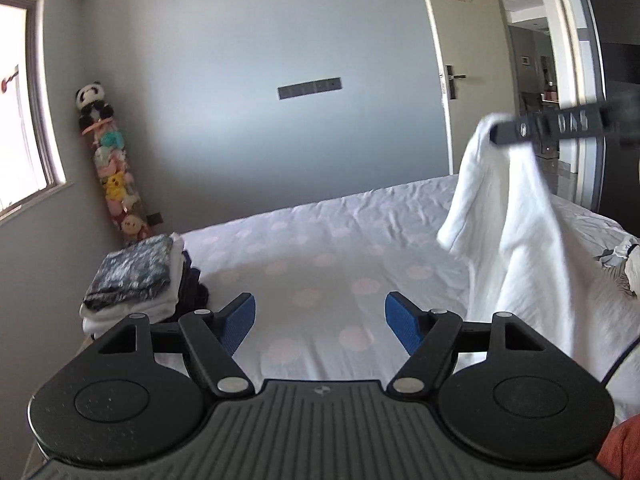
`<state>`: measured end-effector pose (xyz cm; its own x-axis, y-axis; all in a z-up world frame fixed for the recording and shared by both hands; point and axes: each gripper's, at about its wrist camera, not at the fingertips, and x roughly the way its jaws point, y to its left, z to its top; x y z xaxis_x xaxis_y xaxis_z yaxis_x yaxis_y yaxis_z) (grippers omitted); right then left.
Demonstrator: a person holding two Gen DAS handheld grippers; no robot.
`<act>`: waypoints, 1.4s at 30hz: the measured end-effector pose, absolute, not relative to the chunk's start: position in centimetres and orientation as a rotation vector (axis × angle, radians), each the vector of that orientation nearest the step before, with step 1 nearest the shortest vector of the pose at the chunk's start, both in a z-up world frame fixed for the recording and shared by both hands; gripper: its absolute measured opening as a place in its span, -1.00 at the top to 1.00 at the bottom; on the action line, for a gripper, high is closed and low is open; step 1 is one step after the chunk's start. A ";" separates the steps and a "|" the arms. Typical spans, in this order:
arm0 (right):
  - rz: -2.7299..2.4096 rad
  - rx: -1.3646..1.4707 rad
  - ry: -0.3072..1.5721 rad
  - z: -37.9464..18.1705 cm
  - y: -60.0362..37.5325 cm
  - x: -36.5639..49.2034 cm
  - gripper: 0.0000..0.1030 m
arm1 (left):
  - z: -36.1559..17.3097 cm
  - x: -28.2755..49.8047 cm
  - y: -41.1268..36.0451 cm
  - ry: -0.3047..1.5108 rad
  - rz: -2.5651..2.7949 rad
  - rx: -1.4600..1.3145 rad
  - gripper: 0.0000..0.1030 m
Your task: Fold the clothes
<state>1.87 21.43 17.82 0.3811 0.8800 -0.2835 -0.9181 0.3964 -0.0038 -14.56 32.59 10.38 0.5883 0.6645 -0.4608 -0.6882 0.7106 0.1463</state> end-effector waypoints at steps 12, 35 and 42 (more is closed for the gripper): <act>1.330 -0.337 0.804 -5.8 21.4 -5.9 0.84 | 2.4 -16.6 36.1 0.666 0.763 -0.323 -0.66; 1.211 -0.408 0.855 -7.2 13.8 -3.3 0.17 | -8.5 -15.9 34.6 0.941 0.565 -0.589 -0.66; 1.091 -0.452 0.751 -6.0 14.2 1.8 0.12 | -11.5 -14.4 33.2 1.004 0.544 -0.598 0.34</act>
